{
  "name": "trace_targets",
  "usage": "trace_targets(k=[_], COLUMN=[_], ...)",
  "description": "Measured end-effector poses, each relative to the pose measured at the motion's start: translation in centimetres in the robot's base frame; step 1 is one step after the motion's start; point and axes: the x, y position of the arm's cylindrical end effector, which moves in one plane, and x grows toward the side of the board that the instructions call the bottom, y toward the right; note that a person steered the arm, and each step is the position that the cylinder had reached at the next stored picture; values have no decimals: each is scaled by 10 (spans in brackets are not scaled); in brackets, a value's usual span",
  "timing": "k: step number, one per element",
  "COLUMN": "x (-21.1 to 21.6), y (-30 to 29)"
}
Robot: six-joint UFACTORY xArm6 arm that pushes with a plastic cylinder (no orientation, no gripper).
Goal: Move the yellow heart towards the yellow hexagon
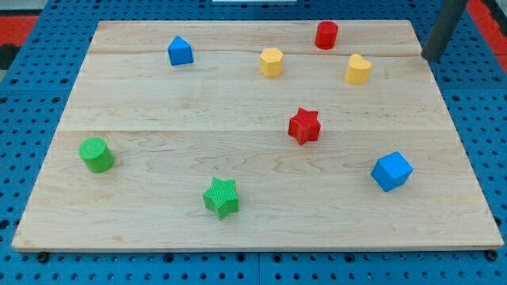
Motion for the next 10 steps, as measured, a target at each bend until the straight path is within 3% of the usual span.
trace_targets(k=[1, 6, 9, 10], x=[16, 16, 20, 13], y=[-25, -59, -113, -159])
